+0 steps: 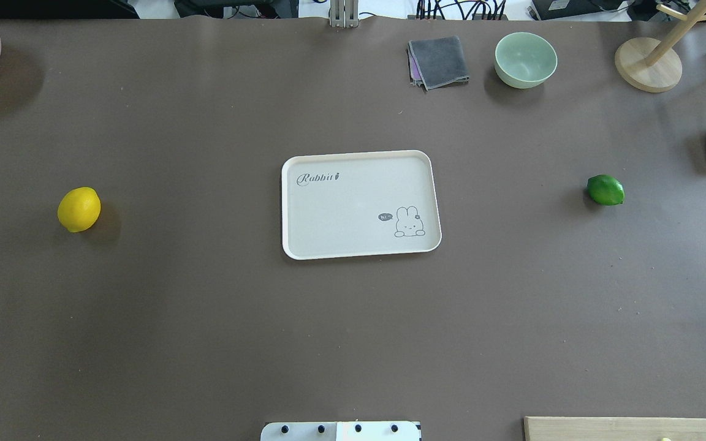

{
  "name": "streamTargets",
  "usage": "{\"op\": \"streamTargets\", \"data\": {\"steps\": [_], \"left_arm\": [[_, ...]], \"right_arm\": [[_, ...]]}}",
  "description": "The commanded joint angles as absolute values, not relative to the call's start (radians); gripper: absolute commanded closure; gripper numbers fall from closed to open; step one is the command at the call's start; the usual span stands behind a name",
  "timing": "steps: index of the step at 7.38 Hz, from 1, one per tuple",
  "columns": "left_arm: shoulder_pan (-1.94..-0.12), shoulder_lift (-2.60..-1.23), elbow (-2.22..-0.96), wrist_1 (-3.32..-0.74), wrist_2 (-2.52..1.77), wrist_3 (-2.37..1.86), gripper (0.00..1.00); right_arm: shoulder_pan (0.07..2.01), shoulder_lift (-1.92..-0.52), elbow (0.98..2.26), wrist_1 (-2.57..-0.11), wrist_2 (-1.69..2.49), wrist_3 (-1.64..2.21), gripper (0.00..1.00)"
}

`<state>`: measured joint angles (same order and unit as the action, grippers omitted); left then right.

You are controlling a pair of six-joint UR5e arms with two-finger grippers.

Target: Place all lemons on tray

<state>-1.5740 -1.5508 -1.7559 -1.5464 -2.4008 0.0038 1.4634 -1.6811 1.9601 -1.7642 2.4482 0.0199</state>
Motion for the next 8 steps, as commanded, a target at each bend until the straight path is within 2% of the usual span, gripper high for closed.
{"op": "streamTargets", "data": {"steps": [1, 3, 4, 8], "left_arm": [[-1.572, -1.581, -1.753, -1.539, -2.398, 0.006, 0.02], [-1.569, -1.575, -1.747, -1.539, -2.402, 0.005, 0.02], [-1.553, -1.588, -1.67, -1.552, -2.402, 0.011, 0.02], [-1.555, -1.562, -1.68, -1.562, -2.431, 0.008, 0.02]], "right_arm": [[1.463, -1.681, 1.962, -1.764, 2.447, 0.02, 0.0], [1.463, -1.684, 1.962, -1.766, 2.445, 0.018, 0.0], [1.463, -1.703, 1.965, -1.764, 2.445, 0.02, 0.0], [1.463, -1.709, 1.968, -1.763, 2.445, 0.031, 0.0]]}}
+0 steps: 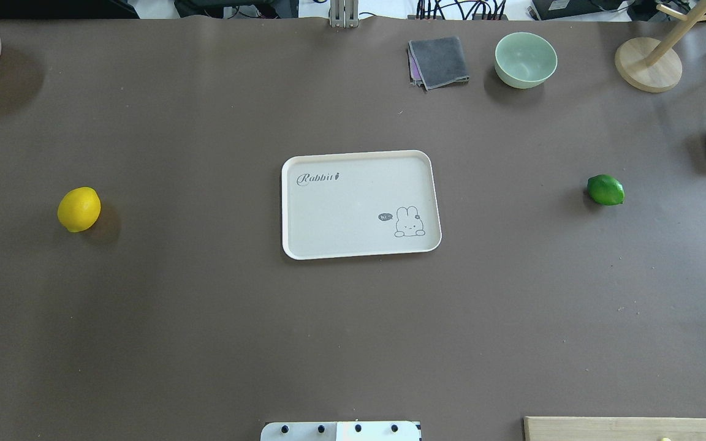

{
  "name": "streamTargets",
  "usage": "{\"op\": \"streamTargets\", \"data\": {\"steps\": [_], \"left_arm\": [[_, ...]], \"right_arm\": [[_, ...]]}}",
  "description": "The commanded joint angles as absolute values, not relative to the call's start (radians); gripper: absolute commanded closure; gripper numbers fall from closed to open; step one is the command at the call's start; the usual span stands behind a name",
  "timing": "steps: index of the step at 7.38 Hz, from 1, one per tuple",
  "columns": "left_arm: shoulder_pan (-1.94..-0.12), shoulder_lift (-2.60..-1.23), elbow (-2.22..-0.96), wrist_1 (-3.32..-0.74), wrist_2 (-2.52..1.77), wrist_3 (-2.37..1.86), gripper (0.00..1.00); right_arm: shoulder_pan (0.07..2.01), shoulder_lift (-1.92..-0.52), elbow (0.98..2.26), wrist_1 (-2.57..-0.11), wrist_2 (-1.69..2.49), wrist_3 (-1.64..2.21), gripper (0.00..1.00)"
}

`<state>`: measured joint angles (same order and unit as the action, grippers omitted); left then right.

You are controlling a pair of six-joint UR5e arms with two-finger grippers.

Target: Place all lemons on tray

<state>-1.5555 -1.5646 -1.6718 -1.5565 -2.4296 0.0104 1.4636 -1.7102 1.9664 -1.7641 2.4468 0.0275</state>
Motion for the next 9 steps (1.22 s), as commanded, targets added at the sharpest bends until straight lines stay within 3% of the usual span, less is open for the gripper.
{"op": "streamTargets", "data": {"steps": [1, 5, 9], "left_arm": [[-1.558, -1.559, -1.686, -1.568, -2.433, 0.006, 0.02], [-1.507, -1.661, -1.681, -1.568, -2.444, -0.161, 0.01], [-1.274, -1.785, -1.663, -1.566, -2.43, -0.328, 0.02]], "right_arm": [[1.463, -1.707, 1.968, -1.763, 2.439, 0.031, 0.0], [1.392, -1.633, 1.968, -1.755, 2.422, 0.196, 0.0], [1.221, -1.502, 1.87, -1.752, 2.361, 0.308, 0.0]]}}
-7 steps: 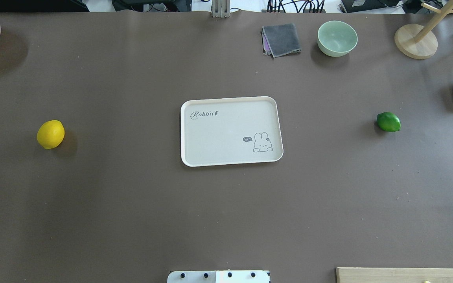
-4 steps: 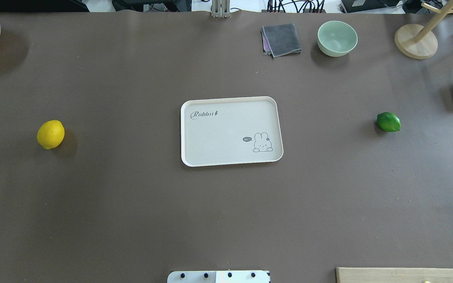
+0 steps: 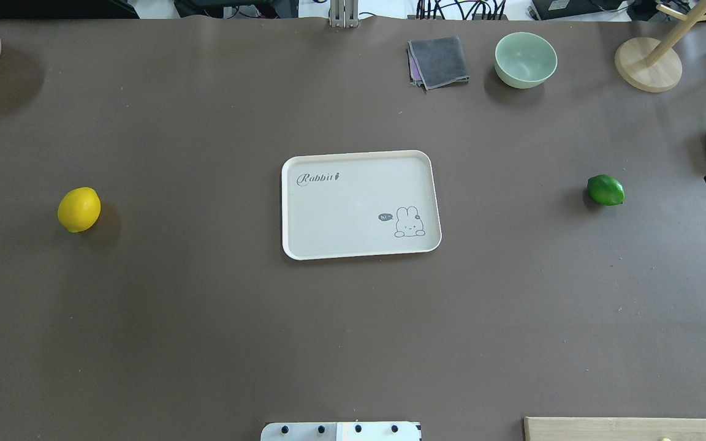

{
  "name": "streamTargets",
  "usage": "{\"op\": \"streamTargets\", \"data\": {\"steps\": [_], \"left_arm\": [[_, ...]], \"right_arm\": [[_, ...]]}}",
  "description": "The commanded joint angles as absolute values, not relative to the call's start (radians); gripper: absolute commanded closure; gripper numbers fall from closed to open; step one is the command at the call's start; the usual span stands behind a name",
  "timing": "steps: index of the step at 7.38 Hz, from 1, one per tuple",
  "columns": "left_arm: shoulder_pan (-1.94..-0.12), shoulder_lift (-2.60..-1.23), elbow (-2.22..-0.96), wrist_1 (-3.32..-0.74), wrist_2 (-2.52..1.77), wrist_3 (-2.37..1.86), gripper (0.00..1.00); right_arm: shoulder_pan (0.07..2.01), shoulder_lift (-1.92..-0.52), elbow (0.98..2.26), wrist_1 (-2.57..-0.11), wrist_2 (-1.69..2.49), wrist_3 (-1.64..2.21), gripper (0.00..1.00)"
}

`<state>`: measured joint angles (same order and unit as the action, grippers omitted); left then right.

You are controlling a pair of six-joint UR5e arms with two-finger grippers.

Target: Place all lemons on tray

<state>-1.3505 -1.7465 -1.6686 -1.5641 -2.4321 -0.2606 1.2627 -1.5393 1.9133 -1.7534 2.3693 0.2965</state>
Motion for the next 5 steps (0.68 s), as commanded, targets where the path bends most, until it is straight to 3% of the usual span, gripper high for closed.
{"op": "streamTargets", "data": {"steps": [1, 3, 5], "left_arm": [[-1.212, -1.799, -1.669, -1.6, -2.393, -0.343, 0.02], [-1.167, -1.79, -1.677, -1.626, -2.344, -0.366, 0.02], [-1.115, -1.787, -1.674, -1.637, -2.342, -0.411, 0.02]], "right_arm": [[1.188, -1.474, 1.861, -1.752, 2.355, 0.308, 0.0], [1.128, -1.427, 1.824, -1.723, 2.344, 0.357, 0.0], [1.057, -1.422, 1.748, -1.503, 2.289, 0.551, 0.0]]}}
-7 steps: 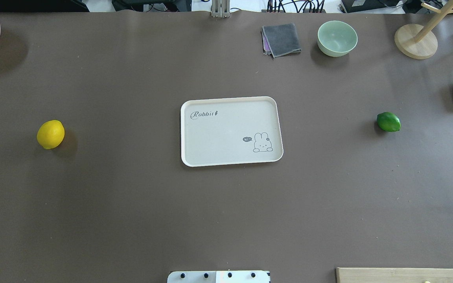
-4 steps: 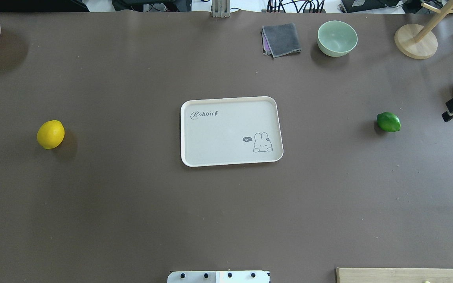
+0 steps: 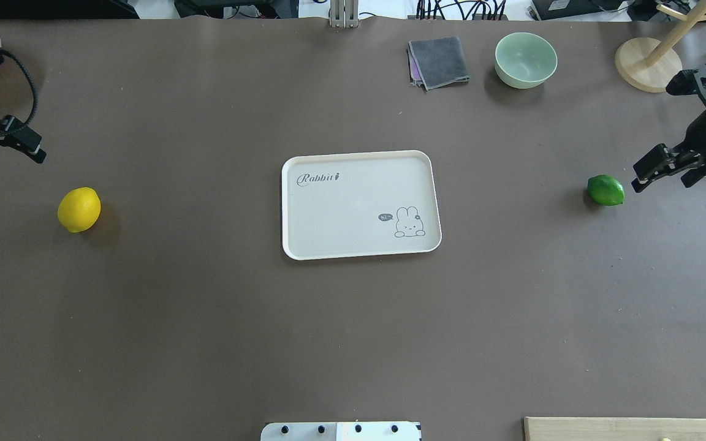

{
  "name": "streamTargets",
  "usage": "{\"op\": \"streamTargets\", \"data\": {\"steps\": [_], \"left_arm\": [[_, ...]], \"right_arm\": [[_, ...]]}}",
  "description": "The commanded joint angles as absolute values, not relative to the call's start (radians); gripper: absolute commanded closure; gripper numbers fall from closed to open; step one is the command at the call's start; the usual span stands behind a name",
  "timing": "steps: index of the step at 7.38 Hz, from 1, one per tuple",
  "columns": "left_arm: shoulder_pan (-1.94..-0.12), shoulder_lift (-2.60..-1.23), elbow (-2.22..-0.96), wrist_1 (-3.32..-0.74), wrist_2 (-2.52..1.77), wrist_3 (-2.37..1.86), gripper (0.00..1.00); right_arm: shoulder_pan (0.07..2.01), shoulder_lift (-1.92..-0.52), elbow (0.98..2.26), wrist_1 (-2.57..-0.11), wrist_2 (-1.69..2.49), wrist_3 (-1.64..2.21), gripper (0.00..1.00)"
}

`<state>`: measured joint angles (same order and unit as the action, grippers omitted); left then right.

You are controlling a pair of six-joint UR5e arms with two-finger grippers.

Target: Place all lemons on tray

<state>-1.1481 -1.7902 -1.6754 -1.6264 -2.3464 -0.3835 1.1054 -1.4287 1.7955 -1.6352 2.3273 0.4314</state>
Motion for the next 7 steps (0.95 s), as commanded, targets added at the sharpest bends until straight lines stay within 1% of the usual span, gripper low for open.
{"op": "streamTargets", "data": {"steps": [1, 3, 4, 5, 7], "left_arm": [[-1.088, -1.784, -1.671, -1.652, -2.323, -0.428, 0.02], [-1.01, -1.784, -1.675, -1.686, -2.266, -0.491, 0.02], [-0.981, -1.751, -1.669, -1.719, -2.264, -0.491, 0.02], [-0.979, -1.749, -1.643, -1.768, -2.263, -0.489, 0.02], [-0.938, -1.749, -1.641, -1.775, -2.2, -0.483, 0.02]], "right_arm": [[1.04, -1.425, 1.714, -1.429, 2.278, 0.599, 0.0], [1.037, -1.427, 1.71, -1.424, 2.279, 0.601, 0.0], [1.037, -1.427, 1.71, -1.424, 2.279, 0.601, 0.0], [1.037, -1.431, 1.71, -1.424, 2.281, 0.6, 0.0], [1.037, -1.433, 1.71, -1.424, 2.281, 0.6, 0.0]]}}
